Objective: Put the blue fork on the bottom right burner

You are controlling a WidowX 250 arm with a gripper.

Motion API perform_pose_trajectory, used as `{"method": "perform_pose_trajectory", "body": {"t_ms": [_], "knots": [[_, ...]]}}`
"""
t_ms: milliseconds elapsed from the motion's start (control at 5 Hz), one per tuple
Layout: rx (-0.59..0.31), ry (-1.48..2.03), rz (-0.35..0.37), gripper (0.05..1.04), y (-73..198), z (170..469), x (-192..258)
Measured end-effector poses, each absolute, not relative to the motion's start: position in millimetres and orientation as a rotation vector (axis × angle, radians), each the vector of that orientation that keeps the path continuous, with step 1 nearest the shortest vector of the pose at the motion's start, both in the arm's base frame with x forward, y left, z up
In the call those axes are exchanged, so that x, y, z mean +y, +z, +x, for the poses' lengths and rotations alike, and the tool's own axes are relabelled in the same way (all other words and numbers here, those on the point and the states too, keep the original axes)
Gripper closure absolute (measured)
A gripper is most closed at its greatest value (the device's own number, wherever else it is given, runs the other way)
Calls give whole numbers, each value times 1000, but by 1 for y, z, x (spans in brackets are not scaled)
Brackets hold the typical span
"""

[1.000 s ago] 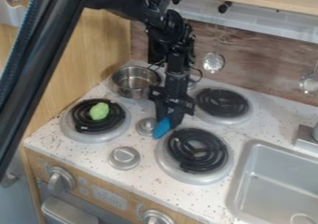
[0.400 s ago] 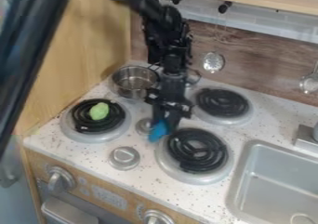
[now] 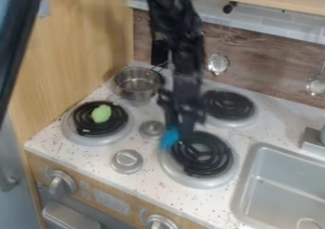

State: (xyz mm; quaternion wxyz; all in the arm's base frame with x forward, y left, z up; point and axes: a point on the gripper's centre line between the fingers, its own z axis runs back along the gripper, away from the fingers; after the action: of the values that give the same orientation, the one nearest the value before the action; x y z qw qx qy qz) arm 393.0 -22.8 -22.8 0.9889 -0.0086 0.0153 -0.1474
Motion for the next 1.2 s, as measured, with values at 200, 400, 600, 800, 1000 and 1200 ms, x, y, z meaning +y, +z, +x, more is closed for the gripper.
{"method": "perform_pose_trajectory", "body": {"t_ms": [200,400,600,800,1000,1200], "knots": [[61,-338,-25,731,-29,382,-35],[52,-350,-40,731,-29,383,-44],[56,-365,-46,656,-30,380,-55],[50,-358,-62,336,-30,381,-58],[47,-347,-55,79,-26,376,-55],[-35,-313,-60,72,5,376,-52]]}}
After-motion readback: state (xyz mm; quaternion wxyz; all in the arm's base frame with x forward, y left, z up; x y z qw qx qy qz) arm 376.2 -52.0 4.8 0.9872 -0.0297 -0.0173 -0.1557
